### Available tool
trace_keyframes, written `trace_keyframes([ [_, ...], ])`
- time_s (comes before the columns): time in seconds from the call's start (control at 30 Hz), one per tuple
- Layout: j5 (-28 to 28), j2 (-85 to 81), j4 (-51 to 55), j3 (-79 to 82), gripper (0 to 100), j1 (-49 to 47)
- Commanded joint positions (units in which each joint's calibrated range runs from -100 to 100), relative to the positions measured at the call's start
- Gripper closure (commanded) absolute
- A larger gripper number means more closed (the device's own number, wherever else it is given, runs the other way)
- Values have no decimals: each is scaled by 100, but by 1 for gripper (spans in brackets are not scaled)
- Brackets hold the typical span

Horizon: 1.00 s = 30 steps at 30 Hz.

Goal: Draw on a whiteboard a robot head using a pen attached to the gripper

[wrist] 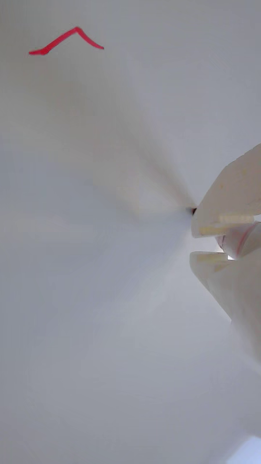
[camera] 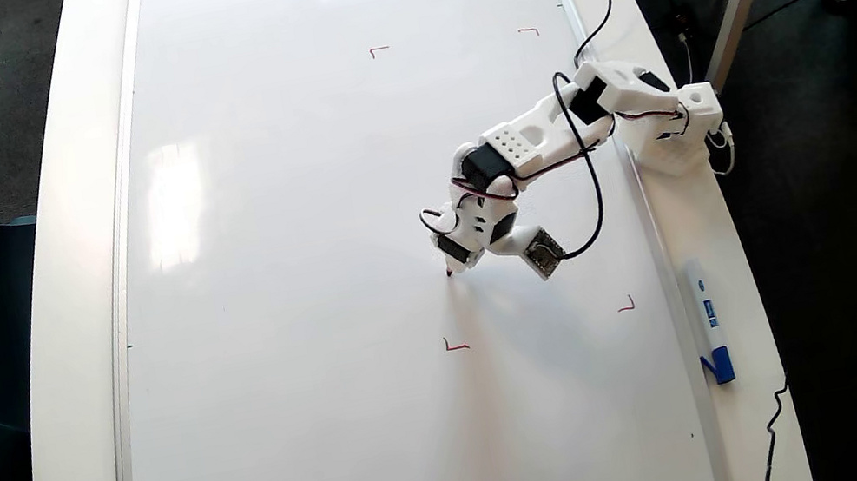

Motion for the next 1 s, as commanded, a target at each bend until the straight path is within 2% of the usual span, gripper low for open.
trace_keyframes([
  [0.0,49,52,-6,-218,99,16],
  [0.27,44,-32,2,463,99,-21],
  [0.97,33,-1650,-189,3159,99,-492],
])
